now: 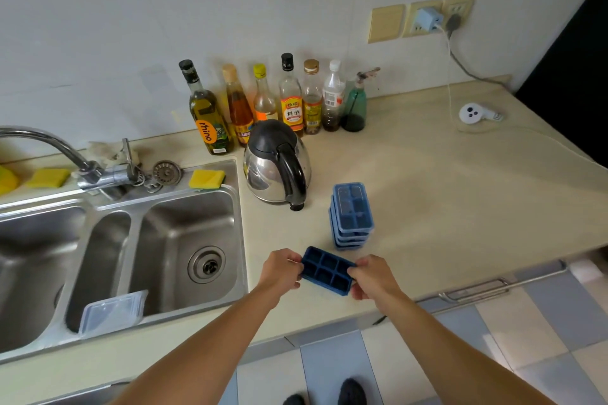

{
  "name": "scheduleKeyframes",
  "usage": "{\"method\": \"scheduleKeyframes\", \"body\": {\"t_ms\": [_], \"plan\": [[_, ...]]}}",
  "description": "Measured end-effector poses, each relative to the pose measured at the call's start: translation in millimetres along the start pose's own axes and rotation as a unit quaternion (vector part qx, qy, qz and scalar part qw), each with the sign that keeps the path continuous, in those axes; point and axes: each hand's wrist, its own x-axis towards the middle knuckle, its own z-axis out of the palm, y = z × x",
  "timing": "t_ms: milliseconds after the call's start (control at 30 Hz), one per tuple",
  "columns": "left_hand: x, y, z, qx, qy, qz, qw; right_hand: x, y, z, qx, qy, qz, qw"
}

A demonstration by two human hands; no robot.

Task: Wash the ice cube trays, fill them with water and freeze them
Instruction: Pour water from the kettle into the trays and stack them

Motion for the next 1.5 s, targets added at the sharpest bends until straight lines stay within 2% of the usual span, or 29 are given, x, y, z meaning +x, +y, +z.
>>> {"method": "scheduleKeyframes", "body": {"t_ms": [133,567,733,933,1133,1300,1500], "plan": [[-3.8,1.5,-1.2,-0.026,0.0,-0.014,1.0,-1.8,-4.5,-0.6,0.069,0.018,0.017,0.997],[-8.8,1.7,1.0,-0.014,-0.005,-0.004,1.0,-5.3,-6.9,-12.9,0.06,-0.018,0.023,0.998],[-13.1,3.3,5.5,-0.017,0.0,-0.008,1.0,-4.3,-5.3,-14.2,0.074,0.003,0.003,0.997],[-12.1,6.5,7.1,-0.034,-0.003,-0.028,0.999,-6.1,-5.7,-18.2,0.129,-0.043,0.032,0.99],[-16.9,12.1,2.5,-0.058,-0.002,-0.032,0.998,-12.0,-14.4,-17.4,0.05,-0.029,-0.015,0.998],[-17.4,6.8,-23.3,-0.081,0.024,-0.033,0.996,-21.0,-28.4,2.1,0.054,-0.038,-0.049,0.997],[-12.3,-18.3,-86.0,-0.067,0.054,-0.034,0.996,-31.1,-64.3,59.8,0.054,-0.059,-0.084,0.993]]}}
